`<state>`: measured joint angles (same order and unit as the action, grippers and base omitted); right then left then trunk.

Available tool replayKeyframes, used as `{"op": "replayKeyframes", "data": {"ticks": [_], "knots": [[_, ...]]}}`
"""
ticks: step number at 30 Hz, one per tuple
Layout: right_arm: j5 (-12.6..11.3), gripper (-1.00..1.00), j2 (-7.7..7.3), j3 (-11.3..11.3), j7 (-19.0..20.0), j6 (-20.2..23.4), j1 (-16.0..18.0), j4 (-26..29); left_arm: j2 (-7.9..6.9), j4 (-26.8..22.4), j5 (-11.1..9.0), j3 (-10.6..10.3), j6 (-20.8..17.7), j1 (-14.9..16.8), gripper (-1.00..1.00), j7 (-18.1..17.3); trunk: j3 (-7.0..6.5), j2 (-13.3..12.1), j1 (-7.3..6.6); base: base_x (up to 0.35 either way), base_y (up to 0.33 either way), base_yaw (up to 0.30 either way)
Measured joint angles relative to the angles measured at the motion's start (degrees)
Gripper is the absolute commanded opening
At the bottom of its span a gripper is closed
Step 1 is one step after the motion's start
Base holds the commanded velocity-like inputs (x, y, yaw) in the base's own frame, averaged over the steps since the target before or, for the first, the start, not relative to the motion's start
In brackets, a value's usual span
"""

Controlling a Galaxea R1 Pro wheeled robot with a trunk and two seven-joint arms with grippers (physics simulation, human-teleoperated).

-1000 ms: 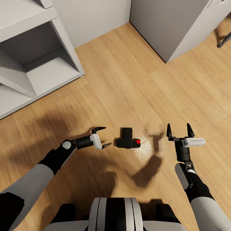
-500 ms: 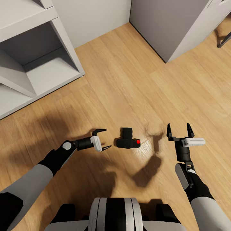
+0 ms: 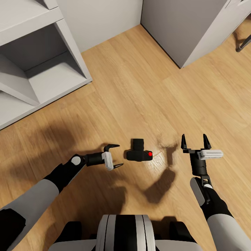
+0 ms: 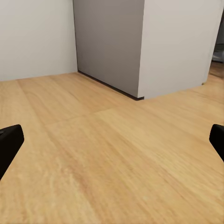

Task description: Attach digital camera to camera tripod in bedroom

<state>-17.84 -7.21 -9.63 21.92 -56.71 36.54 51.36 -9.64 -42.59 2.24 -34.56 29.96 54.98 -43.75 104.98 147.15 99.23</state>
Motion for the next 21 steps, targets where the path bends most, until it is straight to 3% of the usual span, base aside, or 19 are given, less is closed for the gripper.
{"op": "replayKeyframes", "data": {"ticks": [11,21], "knots": [[0.00,1.00,0.00,0.00,0.00,0.00,0.00,0.00,0.20,0.46,-0.01,-0.75,-0.24,0.00,1.00,0.16,0.00,0.00,0.00,0.000,0.000,0.000],[-0.02,1.00,0.00,0.05,-0.02,0.02,0.00,0.00,1.29,5.07,-0.06,-0.69,-0.34,0.00,1.00,0.37,0.00,0.00,0.00,0.000,0.000,0.000]]}}
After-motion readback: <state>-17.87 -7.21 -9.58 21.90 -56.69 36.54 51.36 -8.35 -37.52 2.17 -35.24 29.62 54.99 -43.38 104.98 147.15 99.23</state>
